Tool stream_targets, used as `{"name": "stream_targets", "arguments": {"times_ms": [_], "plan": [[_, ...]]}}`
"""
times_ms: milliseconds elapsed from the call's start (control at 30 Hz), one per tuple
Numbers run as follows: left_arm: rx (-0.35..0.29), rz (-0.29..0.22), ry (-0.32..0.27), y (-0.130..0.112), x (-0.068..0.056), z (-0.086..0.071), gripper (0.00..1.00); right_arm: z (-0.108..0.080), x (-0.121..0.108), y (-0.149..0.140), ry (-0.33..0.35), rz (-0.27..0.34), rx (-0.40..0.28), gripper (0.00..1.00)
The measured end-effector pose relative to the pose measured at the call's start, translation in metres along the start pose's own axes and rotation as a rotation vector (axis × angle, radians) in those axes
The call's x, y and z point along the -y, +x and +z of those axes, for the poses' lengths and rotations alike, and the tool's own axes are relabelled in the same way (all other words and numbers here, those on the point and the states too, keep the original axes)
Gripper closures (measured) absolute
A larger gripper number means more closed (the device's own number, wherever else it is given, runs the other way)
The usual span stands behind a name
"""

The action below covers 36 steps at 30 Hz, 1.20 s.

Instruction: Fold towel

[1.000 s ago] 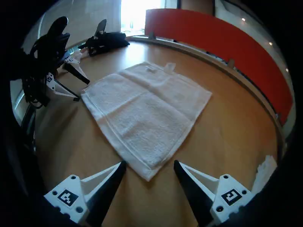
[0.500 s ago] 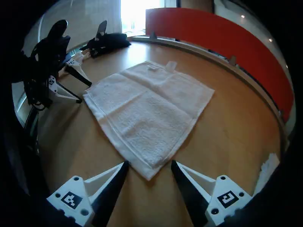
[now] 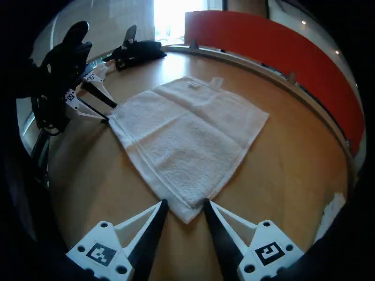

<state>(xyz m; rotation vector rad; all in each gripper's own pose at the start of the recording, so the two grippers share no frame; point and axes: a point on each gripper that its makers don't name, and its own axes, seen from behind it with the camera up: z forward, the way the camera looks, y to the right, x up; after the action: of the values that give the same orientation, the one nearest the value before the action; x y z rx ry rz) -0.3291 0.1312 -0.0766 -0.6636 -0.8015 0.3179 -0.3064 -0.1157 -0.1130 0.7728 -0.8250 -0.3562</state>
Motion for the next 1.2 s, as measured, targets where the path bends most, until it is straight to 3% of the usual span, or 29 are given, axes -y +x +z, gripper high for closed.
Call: {"name": "stream_targets", "arguments": {"times_ms": [167,233,367,600,1200], "plan": [[0.007,-0.007,0.001,0.001,-0.001,0.0,0.51,0.0,0.0,0.0,0.004,-0.002,0.002,0.6],[0.01,-0.016,0.007,0.001,0.001,0.0,0.66,0.0,0.0,0.001,0.004,0.001,0.002,0.7],[0.016,-0.041,0.009,0.002,0.002,0.0,0.78,0.001,0.001,0.002,0.008,0.011,0.001,0.79],[0.018,-0.073,-0.012,0.003,-0.003,-0.002,0.82,0.0,-0.002,0.004,-0.007,-0.003,-0.002,0.83],[0.017,-0.086,-0.018,0.014,-0.006,-0.009,0.85,-0.009,-0.005,0.017,-0.006,0.007,-0.031,0.83]]}}
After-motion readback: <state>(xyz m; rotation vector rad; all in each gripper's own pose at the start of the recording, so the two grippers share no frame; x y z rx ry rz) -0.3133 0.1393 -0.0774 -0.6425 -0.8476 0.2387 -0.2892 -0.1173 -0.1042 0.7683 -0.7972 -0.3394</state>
